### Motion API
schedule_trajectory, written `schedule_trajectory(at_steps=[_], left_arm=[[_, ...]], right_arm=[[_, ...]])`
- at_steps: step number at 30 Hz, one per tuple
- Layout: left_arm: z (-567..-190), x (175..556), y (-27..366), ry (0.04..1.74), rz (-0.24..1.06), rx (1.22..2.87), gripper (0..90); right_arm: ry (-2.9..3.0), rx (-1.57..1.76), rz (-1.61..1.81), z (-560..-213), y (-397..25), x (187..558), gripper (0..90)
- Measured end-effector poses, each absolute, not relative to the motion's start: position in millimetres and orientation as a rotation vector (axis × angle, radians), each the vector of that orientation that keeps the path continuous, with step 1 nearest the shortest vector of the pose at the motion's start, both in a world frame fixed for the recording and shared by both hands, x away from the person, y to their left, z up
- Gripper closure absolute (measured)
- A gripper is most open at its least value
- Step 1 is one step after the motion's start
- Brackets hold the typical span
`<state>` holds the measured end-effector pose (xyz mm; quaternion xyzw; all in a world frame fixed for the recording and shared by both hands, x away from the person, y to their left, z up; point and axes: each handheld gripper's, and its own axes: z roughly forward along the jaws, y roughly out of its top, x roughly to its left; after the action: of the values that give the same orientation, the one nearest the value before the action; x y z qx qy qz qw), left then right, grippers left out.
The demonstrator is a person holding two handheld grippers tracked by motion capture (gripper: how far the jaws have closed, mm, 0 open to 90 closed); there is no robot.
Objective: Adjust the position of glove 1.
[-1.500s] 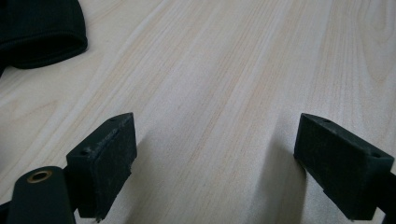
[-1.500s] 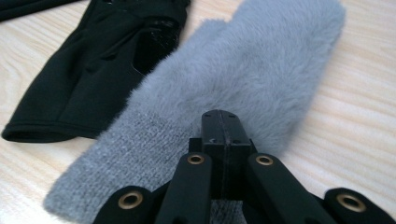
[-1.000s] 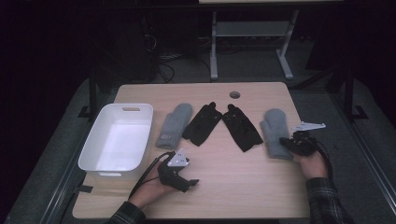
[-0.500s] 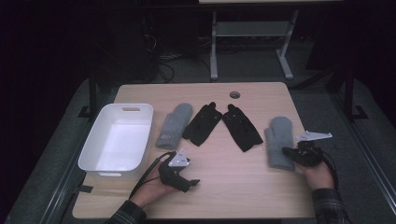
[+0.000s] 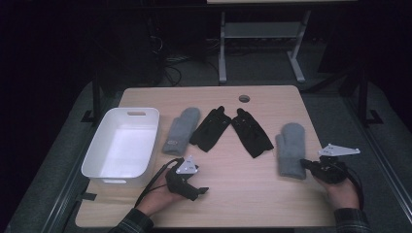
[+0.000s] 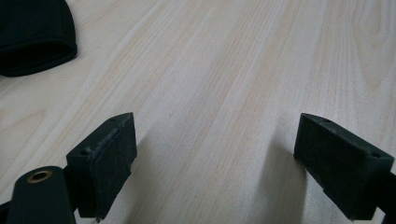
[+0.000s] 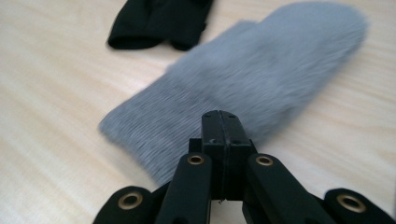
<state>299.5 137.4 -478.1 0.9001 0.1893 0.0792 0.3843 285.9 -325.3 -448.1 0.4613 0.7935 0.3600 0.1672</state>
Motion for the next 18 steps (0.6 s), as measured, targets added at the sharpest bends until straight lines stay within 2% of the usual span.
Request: schedule_trajectory(at_steps=[18], left_arm=[[-478.2, 297.3, 139.4, 0.495, 0.202, 2.288, 12.2]], right_arm=[[2.421, 1.201, 1.041, -448.3, -285.6, 282.6, 90.0]])
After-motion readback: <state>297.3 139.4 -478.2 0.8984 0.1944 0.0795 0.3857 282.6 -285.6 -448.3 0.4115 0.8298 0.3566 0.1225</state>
